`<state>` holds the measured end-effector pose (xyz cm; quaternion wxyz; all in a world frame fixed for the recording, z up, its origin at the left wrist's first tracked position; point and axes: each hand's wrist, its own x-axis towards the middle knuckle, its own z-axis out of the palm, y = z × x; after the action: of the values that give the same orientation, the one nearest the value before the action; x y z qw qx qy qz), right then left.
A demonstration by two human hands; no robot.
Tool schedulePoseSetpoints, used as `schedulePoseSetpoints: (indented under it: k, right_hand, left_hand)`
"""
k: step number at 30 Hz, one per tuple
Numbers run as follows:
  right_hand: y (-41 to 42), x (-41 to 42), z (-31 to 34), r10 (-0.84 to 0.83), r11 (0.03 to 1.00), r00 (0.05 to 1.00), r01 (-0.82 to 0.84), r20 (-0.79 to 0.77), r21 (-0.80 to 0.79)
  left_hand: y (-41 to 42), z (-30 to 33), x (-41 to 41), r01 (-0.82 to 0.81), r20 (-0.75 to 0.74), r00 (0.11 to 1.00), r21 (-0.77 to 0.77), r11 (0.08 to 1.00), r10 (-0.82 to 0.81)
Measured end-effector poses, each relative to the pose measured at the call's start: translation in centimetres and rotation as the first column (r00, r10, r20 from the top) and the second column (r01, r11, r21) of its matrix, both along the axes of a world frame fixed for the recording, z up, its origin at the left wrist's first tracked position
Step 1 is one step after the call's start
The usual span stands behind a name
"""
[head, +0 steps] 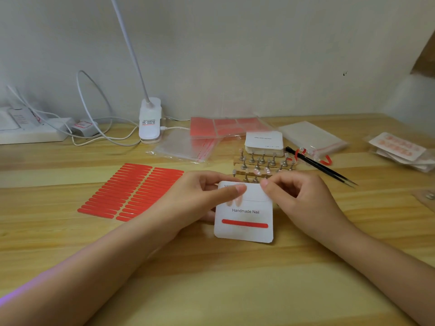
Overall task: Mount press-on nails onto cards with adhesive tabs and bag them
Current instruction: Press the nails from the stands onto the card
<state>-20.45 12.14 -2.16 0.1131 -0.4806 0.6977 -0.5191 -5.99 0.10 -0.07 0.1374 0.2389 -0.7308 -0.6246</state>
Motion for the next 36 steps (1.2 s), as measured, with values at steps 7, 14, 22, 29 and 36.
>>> schedulePoseSetpoints:
  k: [7, 14, 22, 29, 36]
  right_hand:
    - [0.7, -0.8, -0.3, 0.038, 0.982, 0.965, 0.012, -0.260, 0.190]
    - [0.8, -0.9, -0.4, -0.022, 0.978, 0.929, 0.096, -0.369, 0.184]
    - [0.5, -1.6, 0.6, -0.160, 0.987, 0.866, 0.139, -0.475, -0.079]
    - [-0.2, -2.8, 1.6, -0.015, 1.000, 0.751, 0.020, -0.660, 0.000]
    - [-0.9, -3.3, 1.0, 0.030, 0.999, 0.708, -0.044, -0.706, -0.001]
  left_hand:
    - [-0.4, 0.6, -0.2, -0.131, -0.050, 0.991, -0.145, 0.981, 0.125]
    - [-1.0, 0.9, 0.1, -0.182, -0.194, 0.973, -0.338, 0.923, 0.121]
    - [-2.1, 1.3, -1.6, -0.139, -0.270, 0.963, -0.467, 0.873, 0.009]
    - [-2.0, -0.6, -4.1, -0.060, -0.144, 0.989, -0.591, 0.805, -0.033]
    - [-1.2, -1.6, -5.6, -0.088, -0.207, 0.978, -0.546, 0.833, -0.032]
